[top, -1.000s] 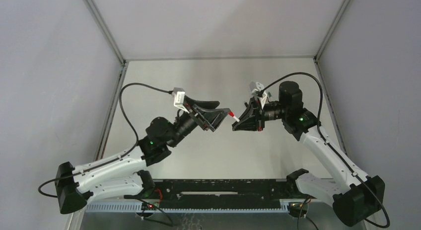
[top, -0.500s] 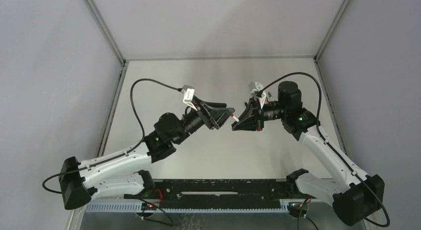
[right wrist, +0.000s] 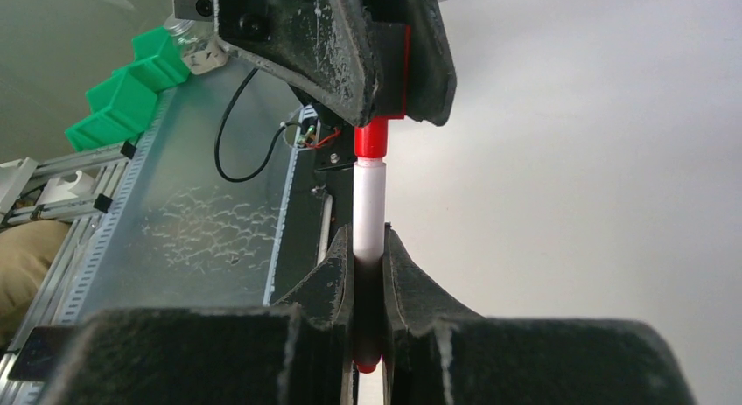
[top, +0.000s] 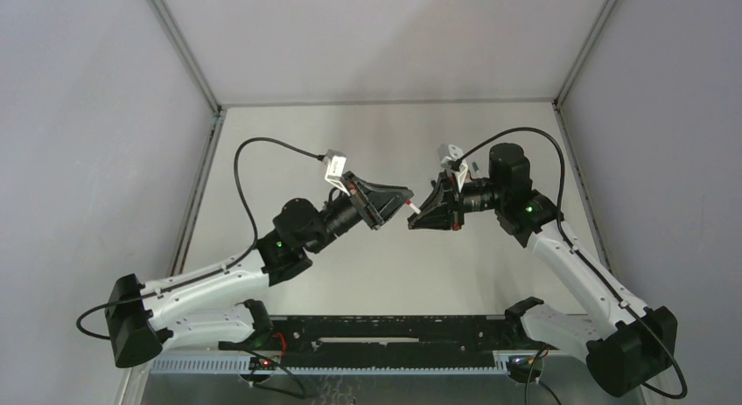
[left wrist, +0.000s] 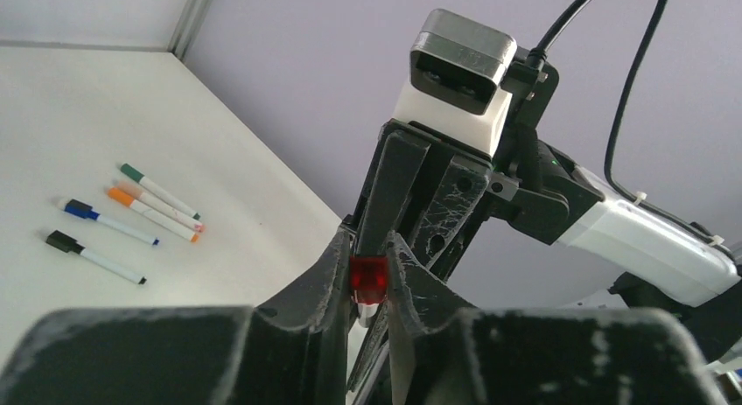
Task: Insert the pens into the pen caps
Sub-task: Press the pen cap onto the pen.
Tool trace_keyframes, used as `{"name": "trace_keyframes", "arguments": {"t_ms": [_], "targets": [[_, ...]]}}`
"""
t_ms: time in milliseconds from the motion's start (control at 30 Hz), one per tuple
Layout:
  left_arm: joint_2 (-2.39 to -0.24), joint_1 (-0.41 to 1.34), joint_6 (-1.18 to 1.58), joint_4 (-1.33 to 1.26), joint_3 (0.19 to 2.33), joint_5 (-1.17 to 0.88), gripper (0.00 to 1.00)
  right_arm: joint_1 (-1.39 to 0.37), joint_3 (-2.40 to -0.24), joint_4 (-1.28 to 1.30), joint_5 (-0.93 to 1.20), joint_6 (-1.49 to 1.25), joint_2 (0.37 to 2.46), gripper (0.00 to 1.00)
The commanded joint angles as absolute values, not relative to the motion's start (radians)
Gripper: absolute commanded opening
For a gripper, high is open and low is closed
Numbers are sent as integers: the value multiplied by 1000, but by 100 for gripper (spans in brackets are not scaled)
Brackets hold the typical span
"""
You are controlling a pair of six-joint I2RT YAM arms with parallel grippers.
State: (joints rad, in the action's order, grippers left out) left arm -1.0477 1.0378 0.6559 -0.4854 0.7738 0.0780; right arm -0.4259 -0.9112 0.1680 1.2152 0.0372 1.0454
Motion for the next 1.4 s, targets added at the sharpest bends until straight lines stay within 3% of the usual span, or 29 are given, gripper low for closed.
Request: {"name": "trace_keyframes", "arguments": {"t_ms": [0,233,567,767,867,1067,1367], "targets": [[-1055,1032,657,-507,827,44,16,-430,-913,160,1221,51,1045,0],[-1073,1032,688,-547,795,-19,0,-425,-913,142,1216,28,1041,0],[-1234,1066,889,-574,750,-159,0,-424,-913,108,1169,3,1021,0],[-1316,1127,973,-725,670,-170,0,-397,-913,92,1156,-34,1017,0],[-1305,1132,938,-712,646,-194,0,-355,-909,53,1194,-85,1014,0],[-1279,1185,657,-431,705,-110,0,-363,-870,-81,1272,-178,1013,0],[-1308,1177,690,-637,660,-108,0,-390,-900,91,1250,-10,1022,0]]}}
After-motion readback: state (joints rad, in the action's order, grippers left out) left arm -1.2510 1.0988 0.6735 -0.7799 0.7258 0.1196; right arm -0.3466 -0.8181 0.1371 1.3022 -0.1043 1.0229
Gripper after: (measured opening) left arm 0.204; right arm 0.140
